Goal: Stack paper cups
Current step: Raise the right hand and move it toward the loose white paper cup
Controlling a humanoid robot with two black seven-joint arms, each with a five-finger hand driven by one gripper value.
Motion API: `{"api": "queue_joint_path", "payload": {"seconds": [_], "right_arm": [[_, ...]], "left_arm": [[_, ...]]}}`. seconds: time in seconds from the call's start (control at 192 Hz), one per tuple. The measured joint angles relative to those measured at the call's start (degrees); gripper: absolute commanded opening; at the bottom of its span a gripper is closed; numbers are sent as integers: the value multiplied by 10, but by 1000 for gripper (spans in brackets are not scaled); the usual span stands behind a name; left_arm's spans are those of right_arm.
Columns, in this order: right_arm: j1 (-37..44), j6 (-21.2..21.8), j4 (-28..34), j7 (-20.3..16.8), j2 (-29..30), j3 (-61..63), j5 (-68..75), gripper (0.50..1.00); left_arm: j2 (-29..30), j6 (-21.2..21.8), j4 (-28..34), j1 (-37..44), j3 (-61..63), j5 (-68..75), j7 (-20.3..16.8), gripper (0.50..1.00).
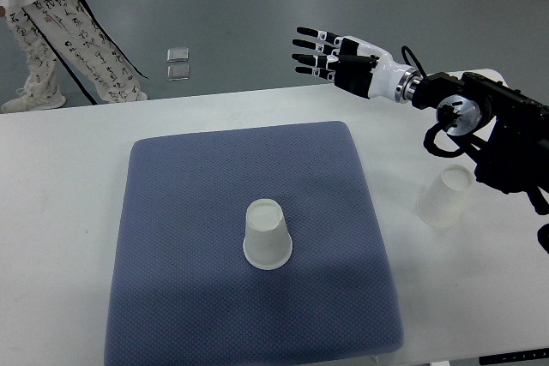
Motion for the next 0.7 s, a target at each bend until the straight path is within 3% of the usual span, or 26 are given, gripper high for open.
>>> {"api": "queue_joint_path", "payload": {"seconds": [0.697], "right_arm": [[-4, 0, -1, 3, -7, 11, 6, 924]], "left_arm": [[0, 0, -1, -2, 0, 0, 0, 1000]]}}
